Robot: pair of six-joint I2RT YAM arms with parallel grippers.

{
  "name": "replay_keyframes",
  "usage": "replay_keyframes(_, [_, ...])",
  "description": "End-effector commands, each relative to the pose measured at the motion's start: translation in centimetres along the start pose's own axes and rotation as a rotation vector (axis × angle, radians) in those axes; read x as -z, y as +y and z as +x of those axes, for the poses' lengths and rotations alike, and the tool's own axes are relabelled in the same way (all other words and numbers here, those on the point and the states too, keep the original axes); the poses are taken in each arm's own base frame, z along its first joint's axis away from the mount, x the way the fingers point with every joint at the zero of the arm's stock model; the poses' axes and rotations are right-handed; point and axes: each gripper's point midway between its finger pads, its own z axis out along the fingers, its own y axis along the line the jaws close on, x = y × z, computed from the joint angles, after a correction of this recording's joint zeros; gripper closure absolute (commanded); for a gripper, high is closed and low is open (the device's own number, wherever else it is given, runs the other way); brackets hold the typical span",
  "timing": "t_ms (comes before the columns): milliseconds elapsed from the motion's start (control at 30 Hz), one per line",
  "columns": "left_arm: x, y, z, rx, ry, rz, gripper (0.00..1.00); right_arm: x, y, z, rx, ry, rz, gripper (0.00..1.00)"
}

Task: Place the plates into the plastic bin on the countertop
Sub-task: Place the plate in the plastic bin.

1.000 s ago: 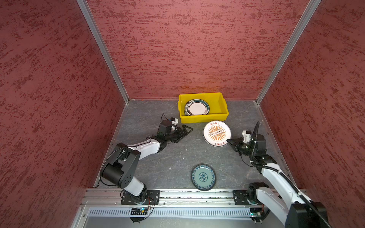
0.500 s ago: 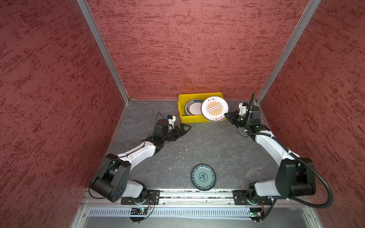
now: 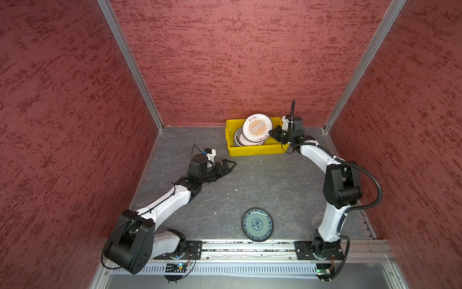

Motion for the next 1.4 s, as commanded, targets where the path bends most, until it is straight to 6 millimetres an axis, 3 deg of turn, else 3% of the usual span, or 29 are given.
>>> replay_keyframes(0, [0.3,0.1,-0.4,-0.029,-0.011,-0.012,0.01,-0.9,1.1,-1.4,0.048,-0.03,0.009,1.0])
replay_keyframes(300, [0.8,0.4,-0.2,-0.016,-0.017,-0.025,0.01,-4.1,-0.1,-1.6,0.093,-0.015,0.102,1.0])
replay_keyframes(633, [1.7,0.9,-0.2,-0.032,-0.039,-0.066,0.01,-7.2,-1.6,0.0,0.103,0.051,0.147,1.0])
replay_keyframes(833, [1.9,1.2,-0.1,-0.028,-0.044,-0.076,0.01,-8.1,-1.2,1.1,0.143,0.096,0.158,0.99])
replay_keyframes(900, [1.9,1.2,-0.2,-0.027,-0.044,-0.075,0.01,-8.0,-0.9,1.4,0.164,0.104,0.172,0.78])
replay_keyframes(967, [1.9,1.2,-0.2,-0.03,-0.046,-0.076,0.01,-7.5,-0.4,1.1,0.187,0.095,0.179,0.66])
replay_keyframes(1033, [1.8,1.5,-0.2,-0.032,-0.049,-0.084,0.01,-6.8,-0.3,0.4,0.218,0.066,0.205,0.47])
replay_keyframes(1167, [1.7,1.9,0.0,-0.032,-0.045,-0.098,0.0,-5.0,0.3,-1.2,0.266,-0.002,0.234,0.29])
replay_keyframes(1367, [1.7,2.1,0.1,-0.027,-0.043,-0.102,0.01,-2.9,1.0,-1.7,0.288,-0.014,0.253,0.26])
